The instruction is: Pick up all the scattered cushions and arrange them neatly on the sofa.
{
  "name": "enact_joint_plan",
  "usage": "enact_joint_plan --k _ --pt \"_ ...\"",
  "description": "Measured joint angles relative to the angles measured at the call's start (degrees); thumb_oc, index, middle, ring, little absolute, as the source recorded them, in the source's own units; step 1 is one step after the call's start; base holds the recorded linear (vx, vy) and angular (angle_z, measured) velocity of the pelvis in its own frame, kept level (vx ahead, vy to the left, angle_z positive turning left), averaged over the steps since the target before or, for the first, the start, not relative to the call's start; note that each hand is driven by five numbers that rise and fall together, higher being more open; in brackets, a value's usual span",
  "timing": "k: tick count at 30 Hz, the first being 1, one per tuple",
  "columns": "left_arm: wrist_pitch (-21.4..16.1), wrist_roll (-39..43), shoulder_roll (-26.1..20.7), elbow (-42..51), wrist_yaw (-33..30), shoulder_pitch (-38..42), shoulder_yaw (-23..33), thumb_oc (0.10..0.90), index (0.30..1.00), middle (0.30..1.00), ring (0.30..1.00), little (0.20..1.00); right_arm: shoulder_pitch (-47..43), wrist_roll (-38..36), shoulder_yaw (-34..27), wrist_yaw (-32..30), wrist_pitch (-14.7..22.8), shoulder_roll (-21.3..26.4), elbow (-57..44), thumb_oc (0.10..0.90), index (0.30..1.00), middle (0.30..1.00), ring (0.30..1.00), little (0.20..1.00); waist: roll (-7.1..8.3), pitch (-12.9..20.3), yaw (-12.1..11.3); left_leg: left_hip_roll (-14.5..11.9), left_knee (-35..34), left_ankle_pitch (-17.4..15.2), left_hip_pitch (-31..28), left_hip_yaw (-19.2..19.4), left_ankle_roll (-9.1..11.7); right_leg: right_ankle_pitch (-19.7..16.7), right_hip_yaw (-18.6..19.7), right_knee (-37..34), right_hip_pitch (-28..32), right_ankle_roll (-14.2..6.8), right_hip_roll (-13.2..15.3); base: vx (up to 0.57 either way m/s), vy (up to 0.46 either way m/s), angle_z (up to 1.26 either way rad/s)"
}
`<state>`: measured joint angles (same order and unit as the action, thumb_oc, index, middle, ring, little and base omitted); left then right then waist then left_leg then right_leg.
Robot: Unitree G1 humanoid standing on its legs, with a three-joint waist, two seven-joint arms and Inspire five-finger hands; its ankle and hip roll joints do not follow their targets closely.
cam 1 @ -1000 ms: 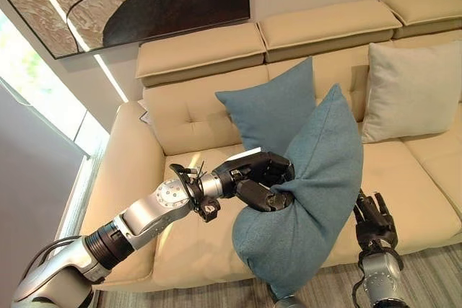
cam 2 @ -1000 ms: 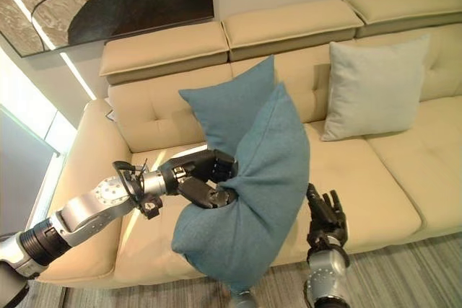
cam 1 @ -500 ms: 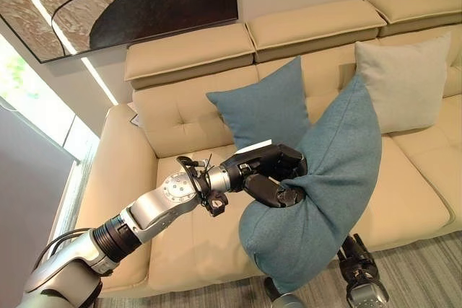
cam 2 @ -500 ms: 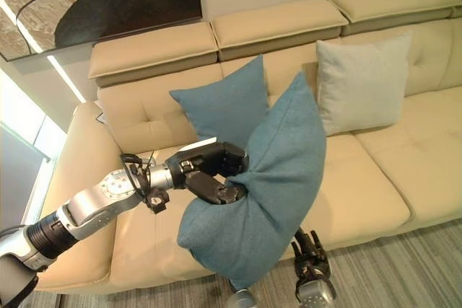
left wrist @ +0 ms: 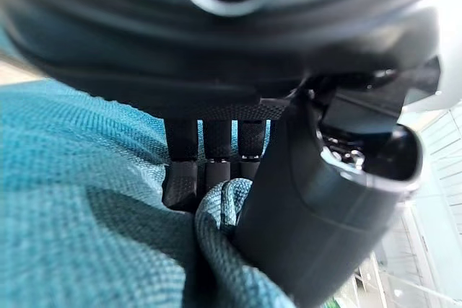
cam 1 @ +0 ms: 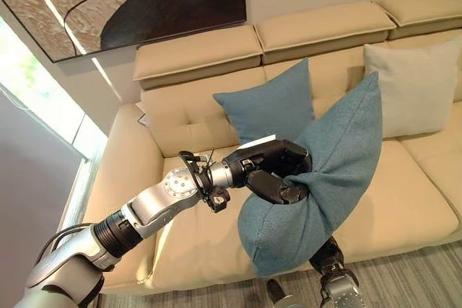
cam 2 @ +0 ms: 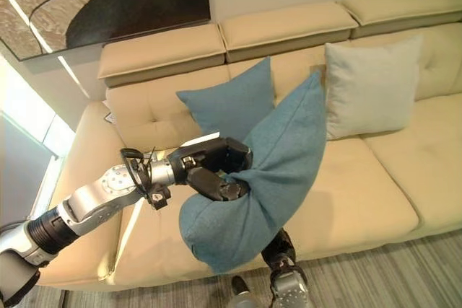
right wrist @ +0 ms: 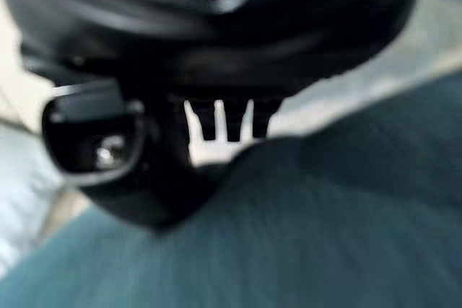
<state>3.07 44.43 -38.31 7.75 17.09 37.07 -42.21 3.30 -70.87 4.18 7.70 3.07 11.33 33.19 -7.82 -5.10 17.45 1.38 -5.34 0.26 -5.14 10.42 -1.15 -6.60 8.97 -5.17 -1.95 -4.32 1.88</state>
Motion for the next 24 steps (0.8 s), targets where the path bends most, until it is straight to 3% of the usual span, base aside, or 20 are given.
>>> enact_joint_plan --k 4,5,6,16,21,24 --pt "-0.1 0.0 0.0 0.6 0.1 -0.2 1.3 0.4 0.3 0.3 0.3 0.3 1.9 -0.2 2.1 1.4 -0.2 1.3 -2.9 0.8 0.9 0.9 0.9 0.9 -0.01 0.0 -0.9 0.0 0.0 0.0 -0.2 -0.2 0.0 0.0 -0.4 0.0 0.3 0.0 0.0 0.0 -0.01 0.07" --pt "-0.1 0.0 -0.2 1.3 0.2 -0.6 2.5 0.4 0.3 0.3 0.3 0.3 3.3 -0.3 2.5 2.3 -0.3 1.6 -5.1 0.439 0.359 0.359 0.359 0.359 0.0 0.0 -1.1 0.0 0.0 0.0 -0.2 -0.6 0.0 0.1 -0.8 0.0 0.5 0.1 0.1 0.0 -0.005 0.08" --pt "-0.1 0.0 -0.9 1.4 0.6 -0.8 3.2 0.4 0.3 0.3 0.3 0.3 3.8 -0.5 2.4 3.0 -0.3 1.7 -5.8 0.4 0.3 0.3 0.3 0.3 0.04 0.0 -1.1 0.0 0.0 0.0 -0.2 -0.6 0.0 0.0 -0.8 0.0 0.5 0.2 0.1 0.0 -0.005 0.08" --pt "-3.4 -2.0 -1.1 1.4 2.4 -9.1 11.9 0.4 0.3 0.3 0.3 0.3 6.9 -0.3 -0.8 3.2 0.2 3.1 -7.8 0.4 0.3 0.3 0.3 0.3 0.27 0.0 -1.1 -0.1 -0.1 0.0 -0.3 -0.7 0.0 0.0 -0.7 0.0 0.5 0.2 0.0 0.0 -0.002 0.0" --pt "-4.3 -5.8 0.7 -2.4 1.9 -14.2 15.9 0.4 0.3 0.3 0.3 0.3 7.6 2.1 -3.7 2.9 1.4 3.3 -7.9 0.4 0.3 0.3 0.3 0.3 1.42 0.6 -1.1 -0.4 -0.1 0.0 -0.3 -0.5 0.2 0.3 -0.7 0.0 0.4 0.3 -0.3 0.0 0.0 0.0" --pt "-5.2 -10.5 1.4 -2.8 1.3 -20.2 20.3 0.4 0.3 0.3 0.3 0.3 9.6 7.8 -6.8 1.0 1.3 3.5 -11.5 0.4 0.3 0.3 0.3 0.3 2.44 1.0 -1.1 -0.8 -0.1 -0.1 -0.3 -0.3 0.4 0.3 -0.5 0.0 0.3 0.4 -0.7 -0.01 -0.013 -0.03"
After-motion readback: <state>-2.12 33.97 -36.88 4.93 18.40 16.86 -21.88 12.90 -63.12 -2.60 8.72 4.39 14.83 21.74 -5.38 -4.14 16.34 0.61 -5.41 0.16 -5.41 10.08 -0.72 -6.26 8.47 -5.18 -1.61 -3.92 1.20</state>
